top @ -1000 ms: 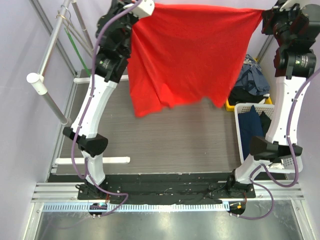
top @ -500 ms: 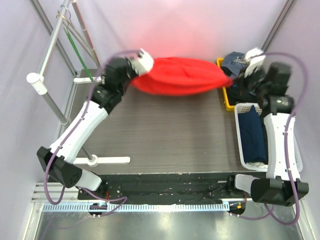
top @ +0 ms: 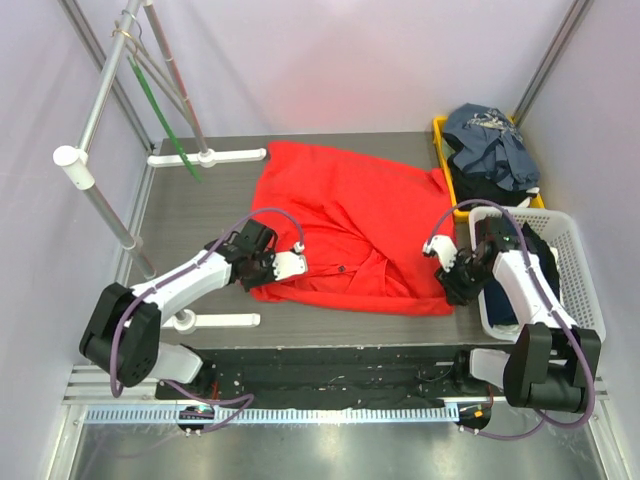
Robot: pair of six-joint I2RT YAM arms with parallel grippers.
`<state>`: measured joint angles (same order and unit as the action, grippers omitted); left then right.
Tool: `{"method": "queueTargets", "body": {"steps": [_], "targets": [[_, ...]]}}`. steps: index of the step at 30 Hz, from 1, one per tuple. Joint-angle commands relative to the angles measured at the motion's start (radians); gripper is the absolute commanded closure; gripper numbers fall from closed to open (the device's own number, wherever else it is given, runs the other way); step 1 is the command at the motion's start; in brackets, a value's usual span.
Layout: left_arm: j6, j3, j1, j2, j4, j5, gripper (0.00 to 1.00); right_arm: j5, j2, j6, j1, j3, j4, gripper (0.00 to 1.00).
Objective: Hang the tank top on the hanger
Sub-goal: Adjust the tank top at the center of the board.
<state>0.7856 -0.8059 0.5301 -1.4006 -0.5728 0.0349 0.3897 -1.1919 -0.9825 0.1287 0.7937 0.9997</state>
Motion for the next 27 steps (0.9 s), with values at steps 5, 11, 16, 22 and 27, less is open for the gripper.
{"method": "queueTargets", "body": {"steps": [5, 11, 16, 22, 27], "targets": [[0.07, -0.025, 0.005, 0.074, -0.107, 0.144, 0.47, -0.109, 0.031, -0.058, -0.061, 0.002, 0.063, 0.41], [0.138, -0.185, -0.004, 0.097, -0.36, 0.276, 0.15, 0.047, 0.048, -0.068, -0.061, 0.238, 0.282, 0.28], [0.164, -0.317, -0.021, 0.112, -0.496, 0.349, 0.04, 0.266, -0.008, -0.075, -0.069, 0.418, 0.431, 0.24], [0.04, -0.26, -0.024, 0.089, -0.261, 0.226, 0.0, 0.345, -0.072, 0.246, -0.161, 0.406, 0.165, 0.24], [0.004, -0.193, -0.021, 0.015, -0.128, 0.149, 0.0, 0.259, -0.139, 0.591, -0.32, 0.276, -0.173, 0.28]]}}
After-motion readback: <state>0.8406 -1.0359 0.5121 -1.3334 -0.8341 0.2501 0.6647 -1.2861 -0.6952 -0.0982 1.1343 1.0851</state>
